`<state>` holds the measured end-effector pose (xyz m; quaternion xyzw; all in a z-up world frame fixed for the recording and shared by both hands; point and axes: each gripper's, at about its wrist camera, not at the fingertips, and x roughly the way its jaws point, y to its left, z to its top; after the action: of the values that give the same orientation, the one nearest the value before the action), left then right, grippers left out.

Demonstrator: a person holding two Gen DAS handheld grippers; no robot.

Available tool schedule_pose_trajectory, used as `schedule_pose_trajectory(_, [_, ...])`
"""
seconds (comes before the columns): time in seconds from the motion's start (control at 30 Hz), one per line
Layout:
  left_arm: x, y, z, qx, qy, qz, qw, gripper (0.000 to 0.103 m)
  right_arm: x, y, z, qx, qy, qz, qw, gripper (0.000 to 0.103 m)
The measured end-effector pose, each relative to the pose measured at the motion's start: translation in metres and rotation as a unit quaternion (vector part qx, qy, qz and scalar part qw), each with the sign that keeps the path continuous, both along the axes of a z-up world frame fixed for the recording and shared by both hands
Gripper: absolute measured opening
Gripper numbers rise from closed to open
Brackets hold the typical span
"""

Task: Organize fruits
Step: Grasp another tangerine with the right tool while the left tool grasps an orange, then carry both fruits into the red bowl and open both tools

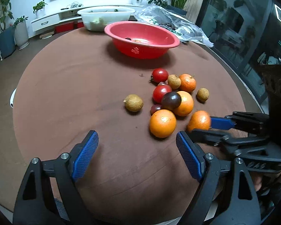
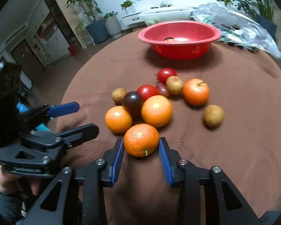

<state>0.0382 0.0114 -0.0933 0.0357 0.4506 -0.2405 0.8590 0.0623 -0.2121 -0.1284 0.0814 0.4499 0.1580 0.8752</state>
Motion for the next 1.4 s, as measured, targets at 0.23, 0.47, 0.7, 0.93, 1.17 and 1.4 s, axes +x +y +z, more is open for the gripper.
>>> schedule_pose_trajectory(0.23, [0.009,-0.032,-0.011,0.011,0.006,-0.033,0.9994,0.084,-0.015,-0.052,0.008,0.030,-0.002,-0.068,0.997,0.040])
schedule_pose_trajectory(0.47, [0.014,-0.045,-0.023,0.015,0.013,-0.040,0.9990,0.057,-0.019,-0.051,0.012,0.036,-0.009,-0.065,0.997,0.040])
schedule_pose_trajectory(0.7, [0.016,-0.041,-0.022,-0.005,0.014,-0.040,0.9991,0.034,-0.021,-0.052,0.012,0.040,-0.009,-0.065,0.997,0.040])
schedule_pose_trajectory(0.93, [0.012,-0.032,-0.021,-0.015,0.017,-0.038,0.9990,0.034,-0.021,-0.052,0.013,0.041,-0.010,-0.066,0.997,0.040])
schedule_pose_trajectory(1.17, [0.013,-0.007,-0.010,-0.050,0.024,-0.023,0.9982,0.034,-0.016,-0.057,0.012,0.046,-0.004,-0.070,0.997,0.040])
schedule_pose_trajectory(1.4, [0.051,0.008,0.040,-0.061,-0.020,-0.018,0.9978,0.034,0.015,-0.078,0.047,0.045,-0.029,-0.076,0.996,0.040])
